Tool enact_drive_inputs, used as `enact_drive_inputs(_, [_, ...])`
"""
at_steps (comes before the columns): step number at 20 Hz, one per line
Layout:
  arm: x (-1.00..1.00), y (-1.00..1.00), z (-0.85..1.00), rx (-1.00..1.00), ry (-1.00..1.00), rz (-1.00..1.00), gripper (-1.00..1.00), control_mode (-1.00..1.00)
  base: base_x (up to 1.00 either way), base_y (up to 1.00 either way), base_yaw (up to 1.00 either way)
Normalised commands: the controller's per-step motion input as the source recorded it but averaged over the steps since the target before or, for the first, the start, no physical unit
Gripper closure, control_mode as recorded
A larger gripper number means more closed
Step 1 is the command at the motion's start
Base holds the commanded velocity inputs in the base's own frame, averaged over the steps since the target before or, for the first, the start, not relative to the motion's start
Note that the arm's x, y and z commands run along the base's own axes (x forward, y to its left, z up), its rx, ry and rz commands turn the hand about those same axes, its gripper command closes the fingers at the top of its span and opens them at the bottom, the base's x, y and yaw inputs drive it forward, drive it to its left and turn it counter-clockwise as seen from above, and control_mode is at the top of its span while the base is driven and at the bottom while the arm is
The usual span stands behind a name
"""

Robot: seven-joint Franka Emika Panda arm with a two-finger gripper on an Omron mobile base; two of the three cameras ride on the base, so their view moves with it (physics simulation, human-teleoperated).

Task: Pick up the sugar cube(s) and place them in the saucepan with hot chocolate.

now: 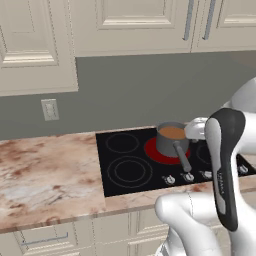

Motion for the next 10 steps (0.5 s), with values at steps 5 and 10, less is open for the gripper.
enact_drive_inputs(5, [-0.55,0.35,0.05,-0.01,-0.03,0.00,-1.00,-1.00,0.00,0.00,0.00])
enact_drive_inputs(10, [-0.32,0.31,0.00,0.00,0.00,0.00,-1.00,-1.00,0.00,0.00,0.00])
